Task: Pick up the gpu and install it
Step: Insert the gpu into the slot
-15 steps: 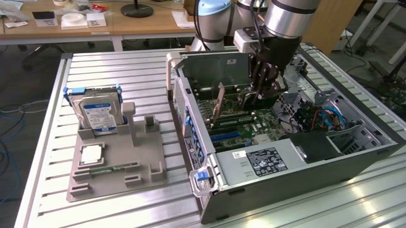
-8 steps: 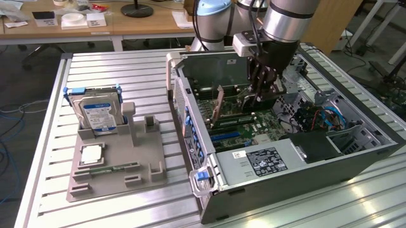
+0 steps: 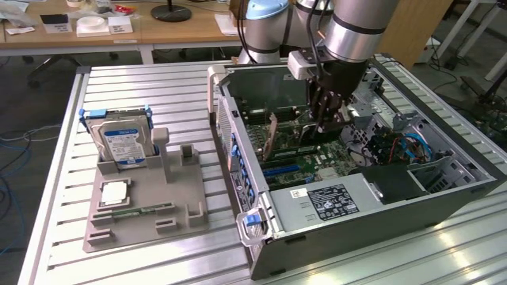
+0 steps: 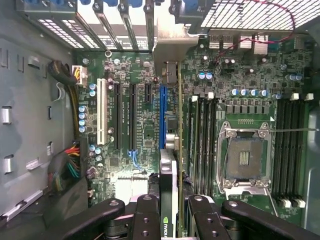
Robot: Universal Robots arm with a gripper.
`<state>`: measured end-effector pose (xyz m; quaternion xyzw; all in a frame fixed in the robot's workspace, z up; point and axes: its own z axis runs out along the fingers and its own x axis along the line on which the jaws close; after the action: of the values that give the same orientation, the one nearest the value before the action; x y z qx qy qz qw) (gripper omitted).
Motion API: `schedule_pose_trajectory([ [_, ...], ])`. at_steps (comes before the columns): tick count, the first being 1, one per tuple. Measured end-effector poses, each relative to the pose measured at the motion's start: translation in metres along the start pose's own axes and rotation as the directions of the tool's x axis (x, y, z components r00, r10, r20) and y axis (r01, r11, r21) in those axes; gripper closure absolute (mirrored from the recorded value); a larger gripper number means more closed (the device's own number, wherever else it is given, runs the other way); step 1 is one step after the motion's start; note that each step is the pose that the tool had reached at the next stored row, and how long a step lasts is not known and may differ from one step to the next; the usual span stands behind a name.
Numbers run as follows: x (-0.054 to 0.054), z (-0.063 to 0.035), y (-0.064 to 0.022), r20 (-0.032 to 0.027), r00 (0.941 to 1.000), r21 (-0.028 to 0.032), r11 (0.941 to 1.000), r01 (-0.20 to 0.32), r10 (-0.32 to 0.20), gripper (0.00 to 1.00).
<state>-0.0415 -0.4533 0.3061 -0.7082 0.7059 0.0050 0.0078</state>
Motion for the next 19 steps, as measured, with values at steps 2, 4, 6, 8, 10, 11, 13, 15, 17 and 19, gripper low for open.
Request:
schedule_pose_trajectory([
  [2, 0.0, 0.0036, 0.0001, 0.0, 1.0, 0.0, 1.0, 0.0, 0.0, 0.73],
  [4, 0.0, 0.0073, 0.0003, 0.0, 1.0, 0.0, 1.0, 0.0, 0.0, 0.73],
  [6, 0.0, 0.011, 0.0005, 0.0, 1.0, 0.0, 1.0, 0.0, 0.0, 0.73],
  [8, 0.0, 0.013, 0.0006, -0.0001, 1.0, -0.0001, 1.0, 0.0, 0.0, 0.73],
  [10, 0.0, 0.0129, 0.0006, -0.0003, 1.0, -0.0001, 1.0, 0.0, 0.0, 0.73],
  [11, 0.0, 0.013, 0.0011, -0.0002, 1.0, 0.0, 1.0, 0.0, 0.0, 0.73],
  [13, 0.0, 0.0131, 0.0034, 0.0001, 1.0, 0.0002, 1.0, 0.0, 0.0, 0.73],
  [15, 0.0, 0.0138, 0.0057, 0.0001, 1.0, 0.0002, 1.0, 0.0, 0.0, 0.73],
  [17, 0.001, 0.0164, 0.006, 0.0001, 1.0, 0.0002, 1.0, 0.0, 0.0, 0.73],
  [19, 0.002, 0.0195, 0.0061, 0.0001, 1.0, 0.0002, 1.0, 0.0, 0.0, 0.73],
])
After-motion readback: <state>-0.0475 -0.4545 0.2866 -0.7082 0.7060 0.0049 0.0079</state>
